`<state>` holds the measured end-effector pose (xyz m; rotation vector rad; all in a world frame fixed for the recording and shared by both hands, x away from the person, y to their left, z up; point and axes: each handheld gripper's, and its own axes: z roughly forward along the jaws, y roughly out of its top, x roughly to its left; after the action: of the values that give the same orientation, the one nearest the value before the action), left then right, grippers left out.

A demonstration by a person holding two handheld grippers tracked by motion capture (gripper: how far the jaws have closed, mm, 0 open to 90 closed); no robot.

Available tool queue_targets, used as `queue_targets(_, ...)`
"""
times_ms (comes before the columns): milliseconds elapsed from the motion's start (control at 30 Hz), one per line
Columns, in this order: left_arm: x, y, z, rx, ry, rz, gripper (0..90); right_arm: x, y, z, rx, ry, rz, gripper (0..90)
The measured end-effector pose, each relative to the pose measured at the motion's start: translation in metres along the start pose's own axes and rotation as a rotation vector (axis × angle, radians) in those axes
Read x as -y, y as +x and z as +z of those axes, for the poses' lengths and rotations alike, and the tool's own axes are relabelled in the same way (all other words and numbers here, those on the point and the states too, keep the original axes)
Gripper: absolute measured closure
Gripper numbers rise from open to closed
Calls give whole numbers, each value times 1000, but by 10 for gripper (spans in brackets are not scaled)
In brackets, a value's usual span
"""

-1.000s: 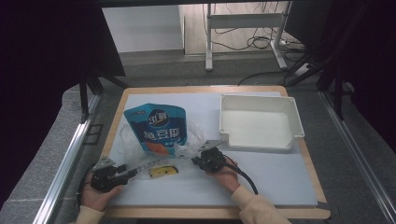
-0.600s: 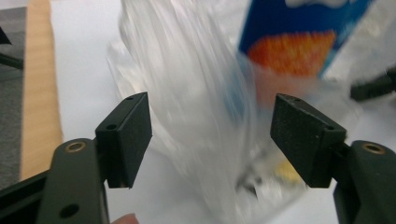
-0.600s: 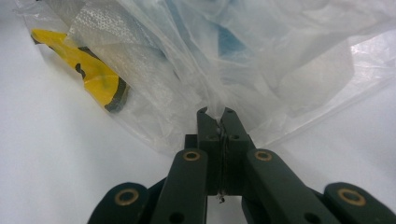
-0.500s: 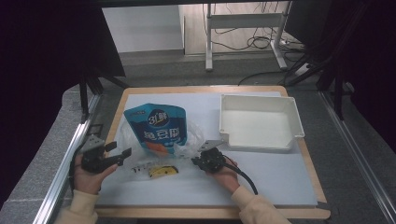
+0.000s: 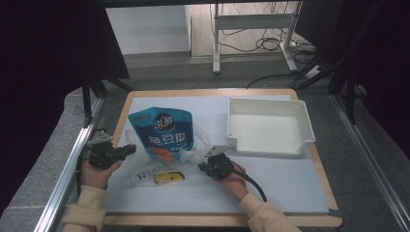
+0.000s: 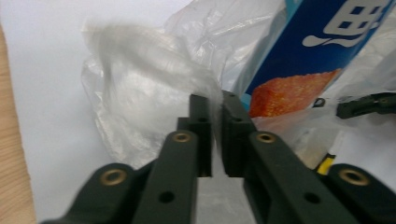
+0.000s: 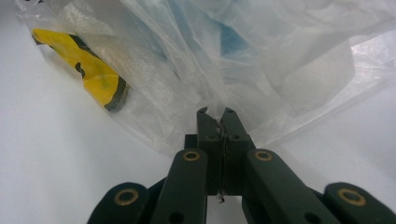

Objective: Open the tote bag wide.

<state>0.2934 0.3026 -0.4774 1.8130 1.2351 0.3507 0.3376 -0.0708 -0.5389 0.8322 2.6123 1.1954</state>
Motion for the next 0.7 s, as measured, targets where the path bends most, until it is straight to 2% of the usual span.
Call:
queue_targets(167, 1, -3, -3, 3, -14, 6, 896, 0, 0, 0, -2, -1, 2, 868)
queue_targets(333, 1, -4, -5, 4, -19, 14, 900, -1, 0, -9, -23, -17, 9, 713)
queue_targets(433, 2, -5, -6, 9, -22, 14, 900, -2, 4, -30, -28, -55, 5, 610)
queue_targets(500, 3, -5, -6, 13, -21, 18, 900, -2, 7, -50, -20, -97, 13, 556)
queue_targets(700, 3, -5, -8, 17, -23, 22, 900, -1, 11, -108, 20, -210, 16, 479)
